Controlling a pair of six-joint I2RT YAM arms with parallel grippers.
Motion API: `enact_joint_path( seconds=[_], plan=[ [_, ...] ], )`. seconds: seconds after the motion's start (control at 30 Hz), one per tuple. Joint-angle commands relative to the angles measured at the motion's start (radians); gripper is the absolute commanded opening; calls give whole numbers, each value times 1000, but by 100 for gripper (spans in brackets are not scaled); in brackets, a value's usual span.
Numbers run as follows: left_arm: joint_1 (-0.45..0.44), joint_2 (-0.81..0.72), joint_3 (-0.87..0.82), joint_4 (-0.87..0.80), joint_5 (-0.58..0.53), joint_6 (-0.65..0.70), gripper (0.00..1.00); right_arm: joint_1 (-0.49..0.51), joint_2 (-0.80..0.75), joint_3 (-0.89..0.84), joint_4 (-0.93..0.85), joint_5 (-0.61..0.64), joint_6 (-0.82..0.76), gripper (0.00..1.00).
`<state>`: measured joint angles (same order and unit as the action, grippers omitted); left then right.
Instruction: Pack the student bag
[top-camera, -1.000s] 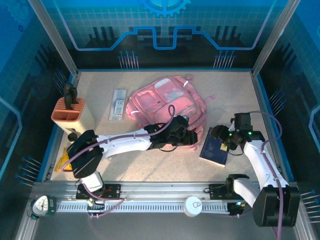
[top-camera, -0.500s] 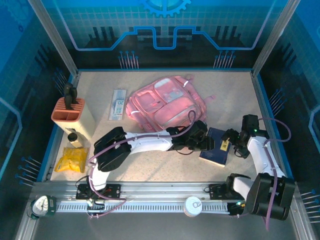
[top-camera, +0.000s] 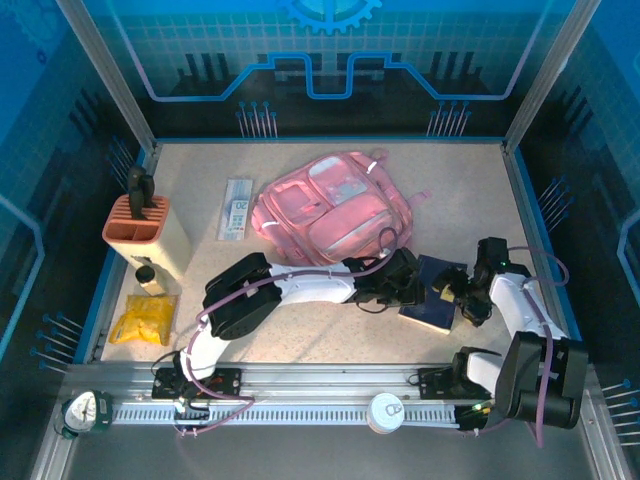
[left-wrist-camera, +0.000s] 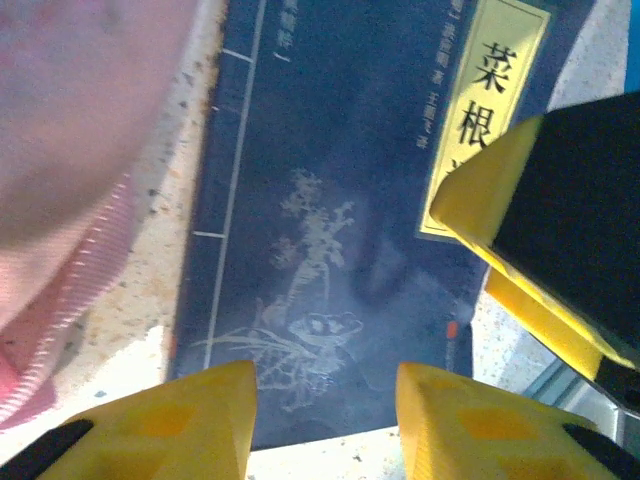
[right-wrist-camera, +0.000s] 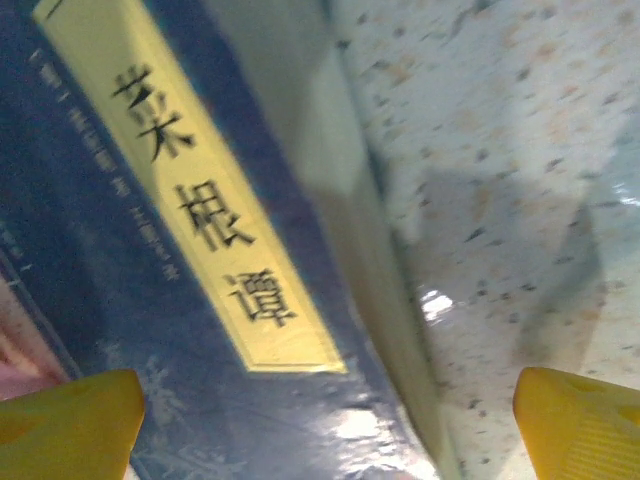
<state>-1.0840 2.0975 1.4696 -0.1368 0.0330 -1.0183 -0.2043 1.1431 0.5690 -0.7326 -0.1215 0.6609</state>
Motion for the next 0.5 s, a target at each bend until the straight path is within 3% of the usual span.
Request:
enact_joint_path(
  seconds=[0.0,0.3,0.47],
  plan=[
    [34,0,-10,-45,-38,14,39,31,-21,3,-19,-73,26,95],
    [45,-3,13,-71,-52,42,28,-6,-80,21,-56,-26,2,86],
    [29,54,81,-68,-14,19,27,-30,-44,21,-37,1,-14,88]
  ],
)
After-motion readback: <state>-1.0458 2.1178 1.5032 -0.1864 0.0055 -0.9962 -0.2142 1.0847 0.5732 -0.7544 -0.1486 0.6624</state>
